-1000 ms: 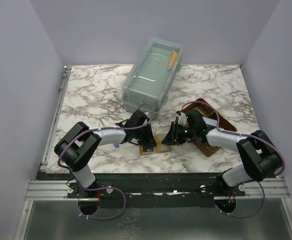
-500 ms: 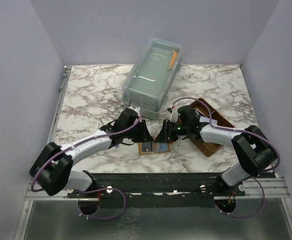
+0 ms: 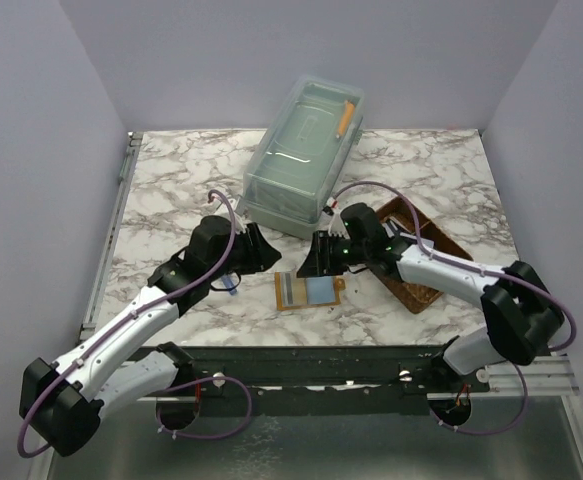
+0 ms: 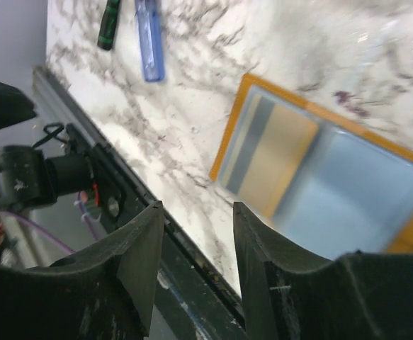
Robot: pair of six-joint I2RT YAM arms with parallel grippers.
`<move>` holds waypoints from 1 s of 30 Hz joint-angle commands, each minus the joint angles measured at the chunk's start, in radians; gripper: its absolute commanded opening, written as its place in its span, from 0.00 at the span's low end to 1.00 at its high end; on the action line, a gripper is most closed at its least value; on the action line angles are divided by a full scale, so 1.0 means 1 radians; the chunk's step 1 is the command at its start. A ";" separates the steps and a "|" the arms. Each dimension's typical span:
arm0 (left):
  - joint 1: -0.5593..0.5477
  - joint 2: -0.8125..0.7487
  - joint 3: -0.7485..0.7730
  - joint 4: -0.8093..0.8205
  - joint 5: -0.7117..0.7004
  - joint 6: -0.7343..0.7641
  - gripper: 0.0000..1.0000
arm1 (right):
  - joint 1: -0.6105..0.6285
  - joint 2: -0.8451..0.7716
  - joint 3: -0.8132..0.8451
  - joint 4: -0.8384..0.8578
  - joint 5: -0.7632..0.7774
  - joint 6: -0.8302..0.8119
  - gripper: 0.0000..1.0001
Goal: Put the credit cards into the card holder
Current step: Pick up the credit card from the storage box.
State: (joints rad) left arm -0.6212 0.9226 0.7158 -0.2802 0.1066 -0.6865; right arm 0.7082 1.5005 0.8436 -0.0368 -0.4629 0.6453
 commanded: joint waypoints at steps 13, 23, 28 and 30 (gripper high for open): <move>0.003 0.283 0.156 0.113 0.282 0.137 0.58 | -0.581 -0.502 -0.072 -0.496 0.345 -0.104 0.63; -0.004 0.324 0.168 0.156 0.332 0.184 0.61 | -0.976 -0.487 -0.162 -0.360 0.152 -0.055 0.73; -0.006 0.311 0.153 0.159 0.318 0.200 0.62 | -1.034 -0.452 -0.222 -0.258 0.056 -0.041 0.73; -0.007 0.311 0.146 0.160 0.320 0.200 0.62 | -1.064 -0.428 -0.251 -0.197 -0.035 -0.035 0.71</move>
State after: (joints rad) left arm -0.6239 1.2510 0.8600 -0.1490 0.4046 -0.5171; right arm -0.3141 1.0409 0.6380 -0.3649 -0.3260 0.5888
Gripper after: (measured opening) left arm 0.616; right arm 0.726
